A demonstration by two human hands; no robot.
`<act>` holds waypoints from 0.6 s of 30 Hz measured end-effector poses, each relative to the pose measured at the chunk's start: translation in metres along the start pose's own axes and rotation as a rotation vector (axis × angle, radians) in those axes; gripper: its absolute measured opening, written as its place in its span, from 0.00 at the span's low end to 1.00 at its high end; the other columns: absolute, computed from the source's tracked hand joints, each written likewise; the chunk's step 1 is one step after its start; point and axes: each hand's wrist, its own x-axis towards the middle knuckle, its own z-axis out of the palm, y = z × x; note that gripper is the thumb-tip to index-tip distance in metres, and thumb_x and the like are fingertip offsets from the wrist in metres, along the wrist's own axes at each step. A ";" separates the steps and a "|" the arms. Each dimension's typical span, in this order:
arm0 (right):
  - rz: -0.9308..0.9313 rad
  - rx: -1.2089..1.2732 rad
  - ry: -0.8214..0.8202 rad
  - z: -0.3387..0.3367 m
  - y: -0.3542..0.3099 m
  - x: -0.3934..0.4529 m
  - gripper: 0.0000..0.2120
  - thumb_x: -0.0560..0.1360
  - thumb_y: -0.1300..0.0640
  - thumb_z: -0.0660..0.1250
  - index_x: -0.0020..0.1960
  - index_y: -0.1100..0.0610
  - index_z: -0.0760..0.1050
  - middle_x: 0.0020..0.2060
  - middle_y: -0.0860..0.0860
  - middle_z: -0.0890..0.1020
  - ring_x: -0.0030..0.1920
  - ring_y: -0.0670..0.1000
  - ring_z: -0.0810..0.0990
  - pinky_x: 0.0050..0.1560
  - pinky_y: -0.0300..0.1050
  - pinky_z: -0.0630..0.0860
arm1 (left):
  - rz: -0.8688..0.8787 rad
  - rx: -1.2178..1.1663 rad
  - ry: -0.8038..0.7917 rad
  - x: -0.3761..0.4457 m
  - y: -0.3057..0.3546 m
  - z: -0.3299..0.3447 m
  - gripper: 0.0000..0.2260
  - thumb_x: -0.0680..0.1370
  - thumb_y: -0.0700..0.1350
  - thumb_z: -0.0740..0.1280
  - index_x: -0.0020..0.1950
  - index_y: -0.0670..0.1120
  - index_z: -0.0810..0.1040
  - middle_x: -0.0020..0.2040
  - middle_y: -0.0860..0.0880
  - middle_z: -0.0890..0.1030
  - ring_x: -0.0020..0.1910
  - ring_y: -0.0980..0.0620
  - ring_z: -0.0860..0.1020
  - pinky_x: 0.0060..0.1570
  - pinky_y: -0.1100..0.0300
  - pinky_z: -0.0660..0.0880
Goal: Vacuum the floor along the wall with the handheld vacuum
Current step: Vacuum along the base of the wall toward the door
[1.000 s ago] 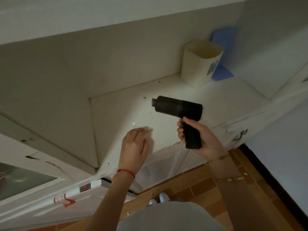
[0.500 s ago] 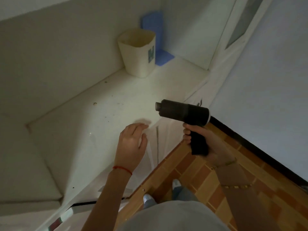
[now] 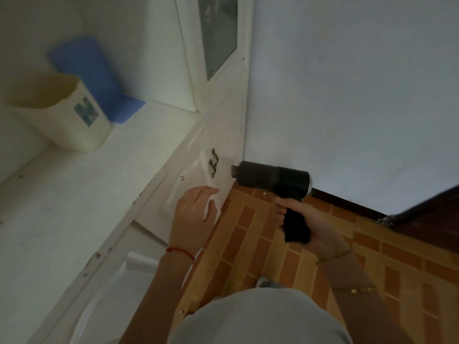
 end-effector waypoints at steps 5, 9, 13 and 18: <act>-0.021 0.006 0.112 -0.053 -0.047 -0.007 0.04 0.74 0.62 0.68 0.47 0.58 0.73 0.33 0.51 0.75 0.34 0.48 0.77 0.35 0.39 0.78 | 0.025 -0.046 0.008 0.034 0.051 0.041 0.18 0.80 0.50 0.57 0.59 0.42 0.81 0.56 0.44 0.82 0.57 0.47 0.79 0.62 0.51 0.74; -0.014 0.125 0.141 -0.083 -0.067 -0.001 0.05 0.75 0.63 0.67 0.50 0.59 0.73 0.33 0.51 0.76 0.32 0.47 0.78 0.32 0.38 0.79 | 0.065 -0.060 -0.042 0.055 0.066 0.063 0.21 0.80 0.53 0.56 0.61 0.42 0.80 0.57 0.45 0.82 0.58 0.49 0.78 0.63 0.56 0.72; -0.036 0.186 0.132 -0.104 -0.079 0.016 0.04 0.74 0.62 0.66 0.49 0.58 0.73 0.32 0.50 0.75 0.28 0.45 0.75 0.28 0.36 0.75 | 0.062 -0.068 -0.098 0.083 0.063 0.084 0.18 0.79 0.50 0.56 0.62 0.45 0.79 0.58 0.47 0.80 0.58 0.51 0.76 0.62 0.55 0.72; -0.052 0.199 0.191 -0.122 -0.101 0.053 0.04 0.74 0.62 0.67 0.48 0.58 0.73 0.31 0.50 0.75 0.28 0.45 0.75 0.28 0.36 0.75 | 0.107 -0.085 -0.128 0.135 0.058 0.110 0.20 0.79 0.52 0.56 0.60 0.42 0.79 0.56 0.46 0.81 0.57 0.50 0.77 0.62 0.51 0.74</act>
